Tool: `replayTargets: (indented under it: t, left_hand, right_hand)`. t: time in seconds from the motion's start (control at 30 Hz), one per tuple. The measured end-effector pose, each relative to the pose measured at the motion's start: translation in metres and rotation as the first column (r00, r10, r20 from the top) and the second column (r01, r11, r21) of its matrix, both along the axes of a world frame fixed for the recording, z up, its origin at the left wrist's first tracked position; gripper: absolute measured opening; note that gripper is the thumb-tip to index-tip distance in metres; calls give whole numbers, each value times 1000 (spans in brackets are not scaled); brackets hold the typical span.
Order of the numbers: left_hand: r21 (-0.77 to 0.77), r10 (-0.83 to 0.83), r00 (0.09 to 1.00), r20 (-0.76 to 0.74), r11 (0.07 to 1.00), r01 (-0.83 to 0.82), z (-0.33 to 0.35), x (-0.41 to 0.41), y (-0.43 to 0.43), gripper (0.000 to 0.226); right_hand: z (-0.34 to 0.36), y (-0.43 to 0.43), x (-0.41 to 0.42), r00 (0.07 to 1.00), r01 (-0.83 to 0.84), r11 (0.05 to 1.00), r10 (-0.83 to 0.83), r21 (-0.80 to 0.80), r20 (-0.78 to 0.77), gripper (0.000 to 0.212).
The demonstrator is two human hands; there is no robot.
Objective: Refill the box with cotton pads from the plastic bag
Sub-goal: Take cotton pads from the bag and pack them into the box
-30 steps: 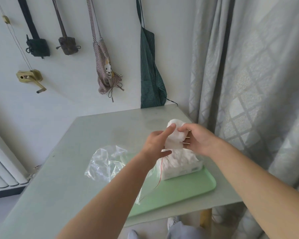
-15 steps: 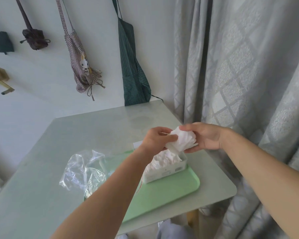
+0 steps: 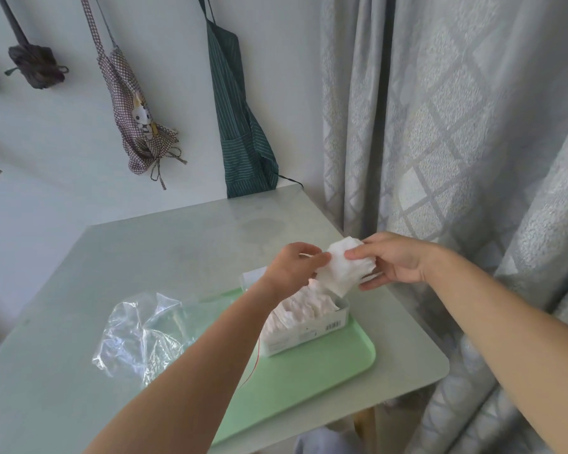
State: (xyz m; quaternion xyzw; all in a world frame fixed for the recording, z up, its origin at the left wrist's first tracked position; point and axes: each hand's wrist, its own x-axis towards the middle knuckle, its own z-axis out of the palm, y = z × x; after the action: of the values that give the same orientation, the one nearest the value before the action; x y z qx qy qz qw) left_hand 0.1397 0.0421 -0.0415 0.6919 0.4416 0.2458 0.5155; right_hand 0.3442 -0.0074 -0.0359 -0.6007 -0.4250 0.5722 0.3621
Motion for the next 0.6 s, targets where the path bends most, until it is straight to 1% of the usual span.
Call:
replayTargets:
  t: [0.03, 0.07, 0.1, 0.13, 0.17, 0.2, 0.27, 0.33, 0.4, 0.47, 0.53, 0.57, 0.6]
  left_hand:
    - [103, -24, 993, -111, 994, 36, -1, -1, 0, 27]
    - [222, -49, 964, -262, 969, 110, -3, -2, 0, 27]
    - [330, -58, 897, -439, 918, 221, -4, -4, 0, 30]
    - [398, -45, 805, -592, 852, 340, -6, -6, -2, 34]
    - [421, -25, 723, -690, 800, 429, -8, -8, -3, 40]
    - [405, -23, 663, -749, 775, 485, -9, -10, -6, 47]
    - [346, -65, 593, -802, 760, 551, -15, -12, -7, 58]
    - [306, -100, 547, -831, 738, 601, -21, -12, -7, 59]
    - [281, -111, 515, -850, 731, 622, -27, -10, -6, 60]
    - [278, -91, 485, -870, 722, 634, -31, -9, -6, 62]
    - [283, -75, 472, -878, 715, 639, -34, -8, -7, 63]
    - [284, -70, 469, -880, 714, 640, -35, -7, -7, 63]
    - [286, -64, 465, -883, 713, 641, -36, -7, -6, 63]
  right_hand:
    - [-2, 0, 3, 999, 36, 999, -36, -2, -18, 54]
    - [-5, 1, 6, 996, 77, 997, -77, -7, -47, 51]
    - [-8, 1, 8, 990, 112, 994, -113, -19, -79, 45]
    - [-11, 2, 8, 984, 138, 990, -142, -40, -112, 37]
    - [-14, 2, 8, 977, 156, 986, -164, -65, -139, 28]
    - [-17, 1, 7, 970, 170, 982, -182, -87, -159, 22]
    - [-21, 1, 3, 956, 197, 973, -218, -124, -194, 16]
    - [-26, 0, -1, 941, 210, 965, -243, -156, -236, 19]
    - [-30, -1, -4, 920, 226, 959, -267, -169, -288, 23]
    - [-33, -1, -6, 879, 262, 951, -306, -164, -367, 26]
    - [-38, 0, -7, 839, 282, 947, -322, -154, -439, 26]
    - [-41, -1, -9, 842, 267, 953, -304, -147, -445, 24]
    - [-44, -2, -10, 869, 235, 962, -272, -138, -413, 23]
